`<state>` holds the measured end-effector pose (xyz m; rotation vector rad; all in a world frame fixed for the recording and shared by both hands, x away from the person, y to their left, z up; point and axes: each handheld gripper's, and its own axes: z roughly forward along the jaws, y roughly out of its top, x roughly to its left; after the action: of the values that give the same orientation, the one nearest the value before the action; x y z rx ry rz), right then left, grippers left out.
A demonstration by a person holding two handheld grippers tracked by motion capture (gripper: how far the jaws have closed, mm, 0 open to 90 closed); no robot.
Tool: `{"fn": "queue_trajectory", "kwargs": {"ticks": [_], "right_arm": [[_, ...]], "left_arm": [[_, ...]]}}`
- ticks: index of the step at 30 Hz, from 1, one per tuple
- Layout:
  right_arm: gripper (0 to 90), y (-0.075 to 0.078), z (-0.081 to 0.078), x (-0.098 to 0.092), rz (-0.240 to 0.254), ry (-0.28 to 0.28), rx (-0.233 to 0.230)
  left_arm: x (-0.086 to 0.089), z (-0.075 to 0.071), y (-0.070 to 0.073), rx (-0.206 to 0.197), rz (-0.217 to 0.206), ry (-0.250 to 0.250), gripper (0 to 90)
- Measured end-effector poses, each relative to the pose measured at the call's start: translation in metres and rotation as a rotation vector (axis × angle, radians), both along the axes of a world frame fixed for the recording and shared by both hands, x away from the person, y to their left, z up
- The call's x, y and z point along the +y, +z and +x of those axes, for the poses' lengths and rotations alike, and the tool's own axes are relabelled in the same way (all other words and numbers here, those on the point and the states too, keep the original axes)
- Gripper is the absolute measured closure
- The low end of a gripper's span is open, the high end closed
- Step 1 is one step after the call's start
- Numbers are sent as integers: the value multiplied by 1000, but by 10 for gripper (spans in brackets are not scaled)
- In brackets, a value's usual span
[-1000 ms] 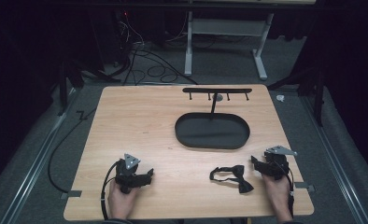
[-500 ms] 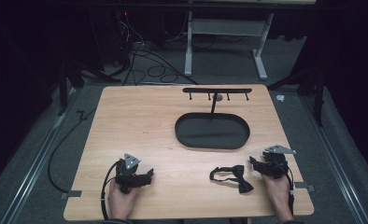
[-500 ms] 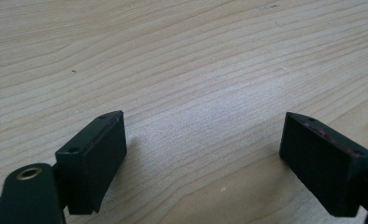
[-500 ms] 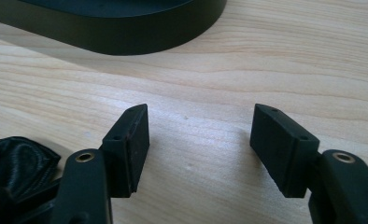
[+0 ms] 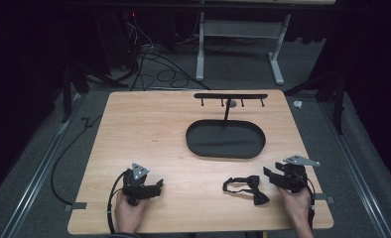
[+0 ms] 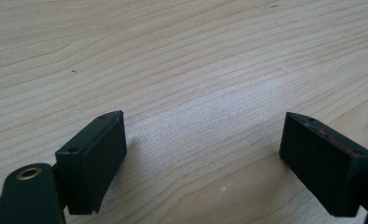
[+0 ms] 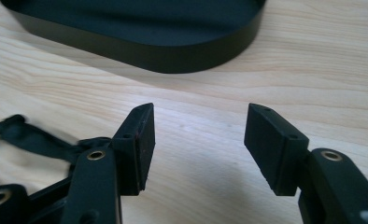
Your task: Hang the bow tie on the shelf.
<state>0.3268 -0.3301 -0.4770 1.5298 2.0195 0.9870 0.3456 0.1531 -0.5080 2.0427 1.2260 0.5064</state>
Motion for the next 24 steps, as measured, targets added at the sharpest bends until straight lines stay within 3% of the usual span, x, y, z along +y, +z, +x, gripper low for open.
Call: {"fn": "queue_trajectory", "kwargs": {"ticks": [3,24], "right_arm": [[444,3,-4,7,36,43,2],[455,8,-11,42,72,192,-6]], "left_arm": [[0,0,0,0,0,0,152],[0,0,0,0,0,0,152]]}}
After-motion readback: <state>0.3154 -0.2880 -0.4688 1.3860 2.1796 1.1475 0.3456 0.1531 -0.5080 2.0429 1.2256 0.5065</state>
